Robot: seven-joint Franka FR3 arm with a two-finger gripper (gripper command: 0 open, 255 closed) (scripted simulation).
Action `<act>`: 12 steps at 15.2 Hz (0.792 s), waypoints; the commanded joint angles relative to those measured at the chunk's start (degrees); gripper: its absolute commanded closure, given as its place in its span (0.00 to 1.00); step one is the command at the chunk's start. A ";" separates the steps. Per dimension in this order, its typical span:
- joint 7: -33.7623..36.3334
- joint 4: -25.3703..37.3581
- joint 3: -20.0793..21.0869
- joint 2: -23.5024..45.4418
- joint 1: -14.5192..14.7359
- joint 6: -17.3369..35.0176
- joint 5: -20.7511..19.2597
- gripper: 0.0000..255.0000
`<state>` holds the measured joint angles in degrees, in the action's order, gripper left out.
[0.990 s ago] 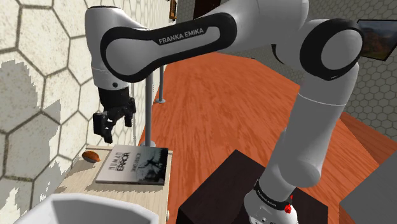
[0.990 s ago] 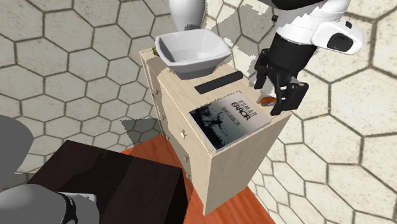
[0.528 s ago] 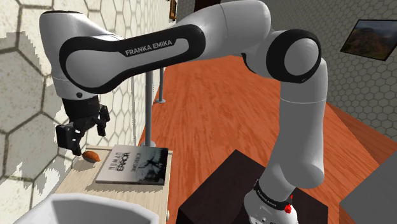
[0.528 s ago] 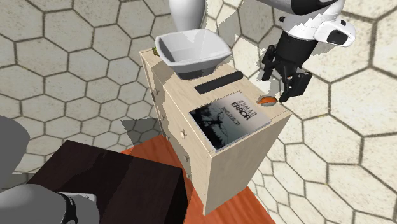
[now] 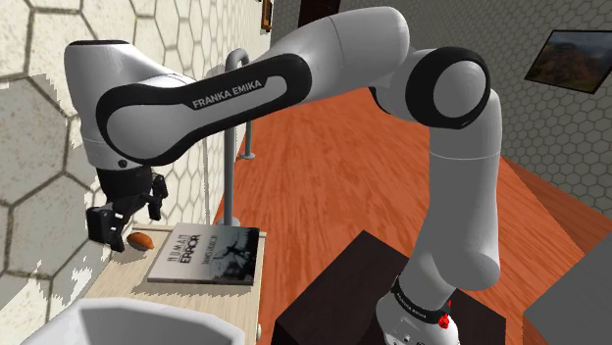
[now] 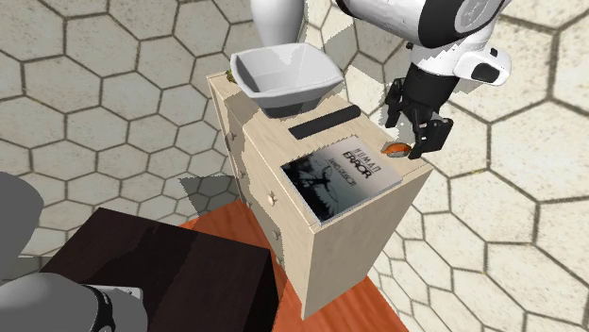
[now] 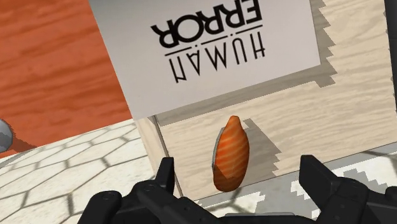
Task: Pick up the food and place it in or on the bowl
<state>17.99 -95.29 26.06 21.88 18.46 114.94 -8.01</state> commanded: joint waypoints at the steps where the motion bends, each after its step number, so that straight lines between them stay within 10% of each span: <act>1: -0.18 -0.46 -0.10 0.74 -0.04 0.19 -0.03 0.00; 6: -0.18 -0.46 -0.09 0.75 -0.06 0.18 -0.04 0.00; 7: -0.16 -0.46 -0.09 0.75 -0.05 0.19 -0.04 1.00; 12: -0.14 -0.50 -0.08 0.73 -0.04 0.20 -0.03 1.00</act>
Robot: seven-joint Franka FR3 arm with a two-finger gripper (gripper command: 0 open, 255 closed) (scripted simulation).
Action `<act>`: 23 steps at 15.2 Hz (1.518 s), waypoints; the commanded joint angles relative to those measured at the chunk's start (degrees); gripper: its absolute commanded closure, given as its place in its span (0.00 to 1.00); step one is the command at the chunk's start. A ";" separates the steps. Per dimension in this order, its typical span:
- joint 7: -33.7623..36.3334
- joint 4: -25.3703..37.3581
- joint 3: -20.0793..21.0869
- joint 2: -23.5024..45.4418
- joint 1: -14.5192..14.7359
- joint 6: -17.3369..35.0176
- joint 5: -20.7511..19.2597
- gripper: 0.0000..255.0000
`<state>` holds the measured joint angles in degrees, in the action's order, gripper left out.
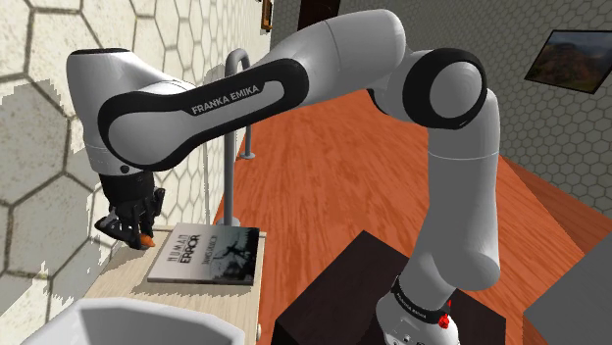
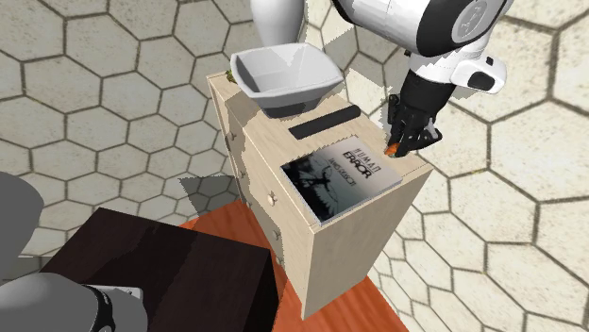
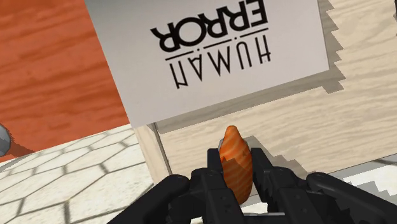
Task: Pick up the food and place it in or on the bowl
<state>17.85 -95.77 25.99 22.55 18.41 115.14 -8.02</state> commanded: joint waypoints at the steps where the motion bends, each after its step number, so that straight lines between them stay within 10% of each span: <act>1: -0.02 -0.03 -0.01 0.05 0.00 0.01 -0.03 1.00; 23: -0.78 10.95 0.79 -2.74 0.20 -13.45 1.53 1.00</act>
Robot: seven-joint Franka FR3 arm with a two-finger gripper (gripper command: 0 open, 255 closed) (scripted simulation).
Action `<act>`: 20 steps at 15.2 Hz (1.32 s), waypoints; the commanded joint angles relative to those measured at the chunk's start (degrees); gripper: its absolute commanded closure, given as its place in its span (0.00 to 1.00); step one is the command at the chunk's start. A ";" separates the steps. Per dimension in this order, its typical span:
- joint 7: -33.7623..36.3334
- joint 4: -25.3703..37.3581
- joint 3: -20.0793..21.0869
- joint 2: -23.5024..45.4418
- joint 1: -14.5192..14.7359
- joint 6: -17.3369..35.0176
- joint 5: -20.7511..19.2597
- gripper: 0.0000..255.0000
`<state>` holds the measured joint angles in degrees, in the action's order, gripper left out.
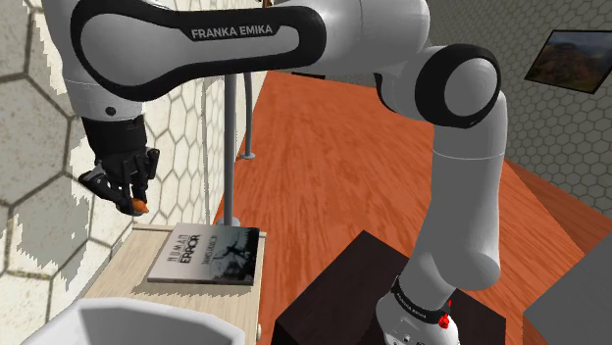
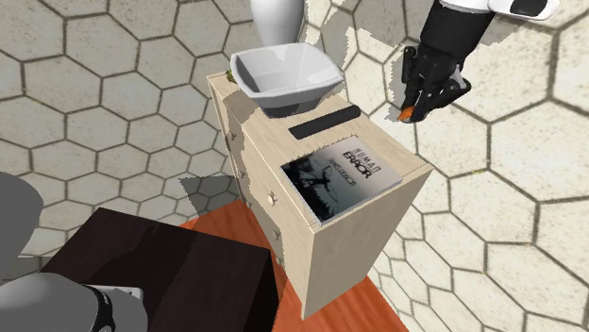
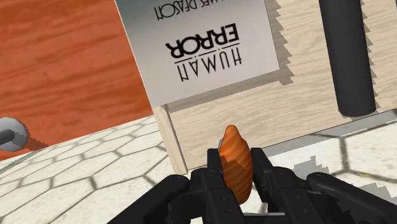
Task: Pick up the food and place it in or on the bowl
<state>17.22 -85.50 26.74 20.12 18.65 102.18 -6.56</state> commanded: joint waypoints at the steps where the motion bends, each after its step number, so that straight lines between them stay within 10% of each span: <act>1: -0.15 1.44 0.07 -0.31 0.02 -1.25 0.09 1.00; 14: 0.10 13.21 0.32 1.06 1.39 -11.69 -0.44 1.00; 20: 5.92 4.89 2.81 -5.10 3.84 -9.02 1.74 1.00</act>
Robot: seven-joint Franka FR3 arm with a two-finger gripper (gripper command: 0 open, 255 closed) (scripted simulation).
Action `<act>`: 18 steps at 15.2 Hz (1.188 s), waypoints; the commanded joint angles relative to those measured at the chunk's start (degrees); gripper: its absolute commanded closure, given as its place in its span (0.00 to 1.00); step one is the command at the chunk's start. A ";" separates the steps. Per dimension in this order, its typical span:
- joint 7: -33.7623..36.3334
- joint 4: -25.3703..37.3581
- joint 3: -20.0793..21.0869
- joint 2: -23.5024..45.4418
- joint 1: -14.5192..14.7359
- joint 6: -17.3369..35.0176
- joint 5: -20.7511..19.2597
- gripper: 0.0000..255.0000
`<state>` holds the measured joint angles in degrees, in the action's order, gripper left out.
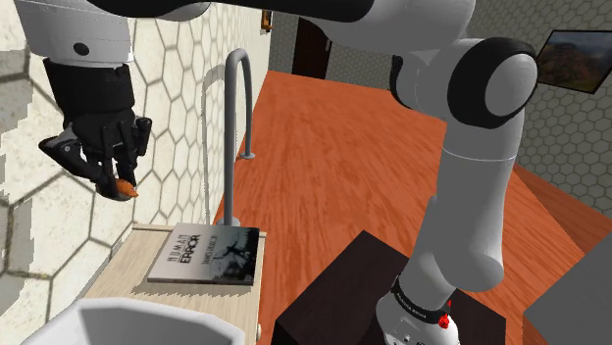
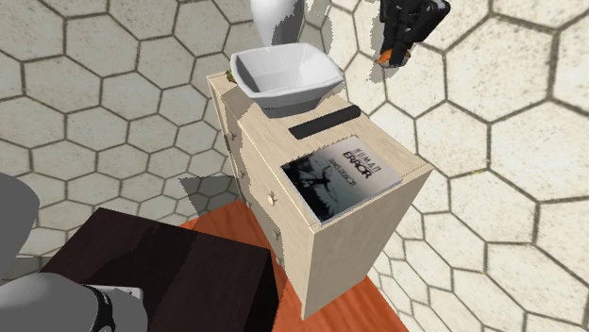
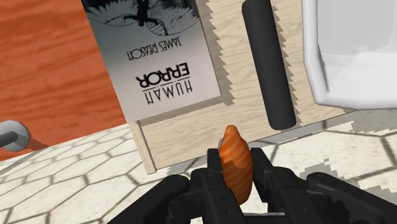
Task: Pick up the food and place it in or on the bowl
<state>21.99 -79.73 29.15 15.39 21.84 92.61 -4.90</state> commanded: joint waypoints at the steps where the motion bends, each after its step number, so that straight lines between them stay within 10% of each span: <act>1: 2.18 -1.88 0.83 -1.16 1.15 0.85 0.37 1.00; 18: 23.15 -6.06 9.17 -4.57 13.53 2.12 0.76 1.00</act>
<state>43.47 -86.36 37.78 10.22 34.32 94.79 -3.68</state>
